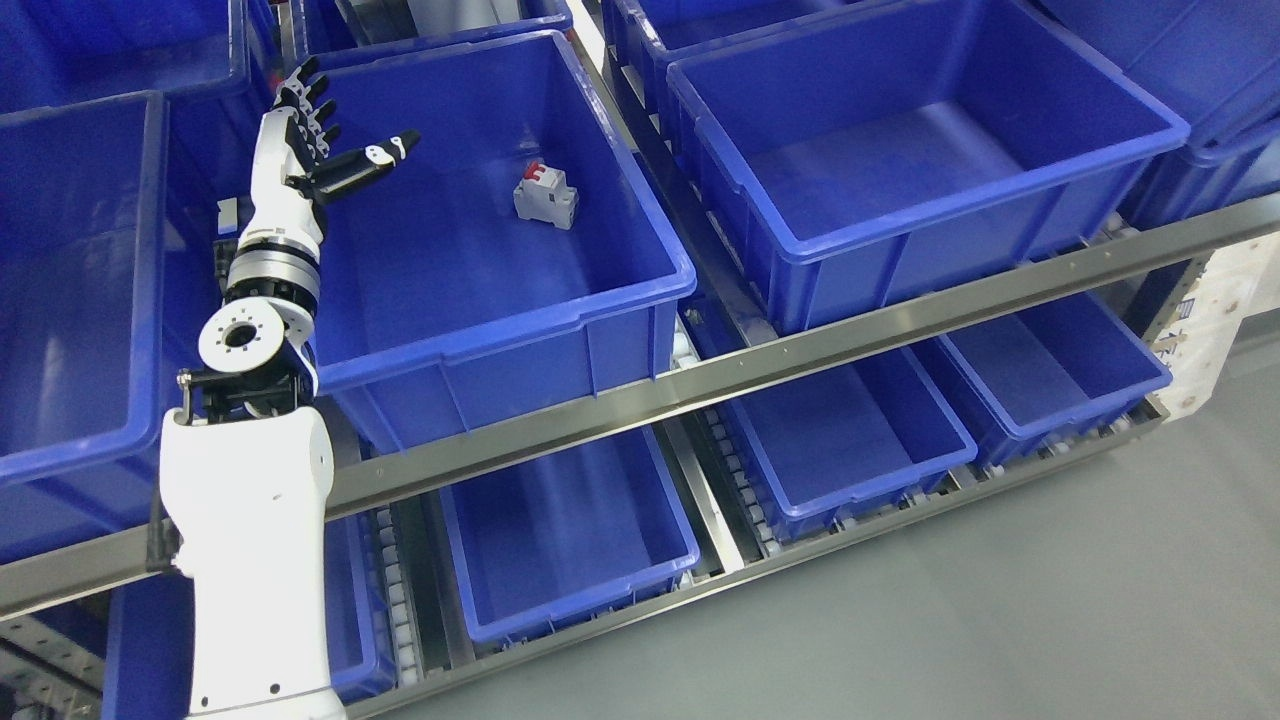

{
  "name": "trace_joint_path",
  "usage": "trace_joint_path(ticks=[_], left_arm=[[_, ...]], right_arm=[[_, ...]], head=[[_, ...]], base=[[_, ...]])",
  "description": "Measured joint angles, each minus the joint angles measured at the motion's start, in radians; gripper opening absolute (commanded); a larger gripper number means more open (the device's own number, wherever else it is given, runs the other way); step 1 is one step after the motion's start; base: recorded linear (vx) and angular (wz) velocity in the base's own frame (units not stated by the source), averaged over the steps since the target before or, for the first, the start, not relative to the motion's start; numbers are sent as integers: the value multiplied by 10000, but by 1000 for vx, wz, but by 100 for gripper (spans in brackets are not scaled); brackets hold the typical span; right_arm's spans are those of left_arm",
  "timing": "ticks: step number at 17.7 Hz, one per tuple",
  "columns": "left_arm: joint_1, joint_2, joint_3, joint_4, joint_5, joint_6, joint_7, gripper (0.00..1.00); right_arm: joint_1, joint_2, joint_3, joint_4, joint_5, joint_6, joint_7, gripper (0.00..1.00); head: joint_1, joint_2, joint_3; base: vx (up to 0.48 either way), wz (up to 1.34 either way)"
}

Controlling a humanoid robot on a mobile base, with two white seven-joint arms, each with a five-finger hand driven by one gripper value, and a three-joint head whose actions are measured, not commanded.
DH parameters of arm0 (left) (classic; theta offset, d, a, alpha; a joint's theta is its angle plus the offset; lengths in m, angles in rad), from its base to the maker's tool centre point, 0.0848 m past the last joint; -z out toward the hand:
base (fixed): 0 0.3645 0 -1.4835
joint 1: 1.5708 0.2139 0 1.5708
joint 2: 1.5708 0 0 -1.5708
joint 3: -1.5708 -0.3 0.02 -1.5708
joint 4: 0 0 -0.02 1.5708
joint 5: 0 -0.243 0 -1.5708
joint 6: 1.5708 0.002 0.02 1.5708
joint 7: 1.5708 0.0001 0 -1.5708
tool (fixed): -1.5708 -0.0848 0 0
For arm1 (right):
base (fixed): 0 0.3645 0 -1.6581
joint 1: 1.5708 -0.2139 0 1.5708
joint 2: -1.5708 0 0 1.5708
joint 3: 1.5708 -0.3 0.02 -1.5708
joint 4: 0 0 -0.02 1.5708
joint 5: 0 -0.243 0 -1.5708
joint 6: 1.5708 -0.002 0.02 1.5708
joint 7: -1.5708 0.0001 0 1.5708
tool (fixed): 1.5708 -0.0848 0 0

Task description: Place circuit breaker on shelf

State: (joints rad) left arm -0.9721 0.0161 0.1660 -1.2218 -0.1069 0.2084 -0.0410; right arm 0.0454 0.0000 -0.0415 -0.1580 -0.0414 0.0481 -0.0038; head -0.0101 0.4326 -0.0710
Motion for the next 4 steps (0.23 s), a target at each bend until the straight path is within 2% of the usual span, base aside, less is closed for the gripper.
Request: trace_joint_path(ticks=[4], left_arm=[[443, -51, -264, -866, 139, 71, 17, 100]], right_arm=[[-4, 0, 0, 0, 0, 0, -1, 100]], head=[[0, 0, 0]], base=[[-175, -15]])
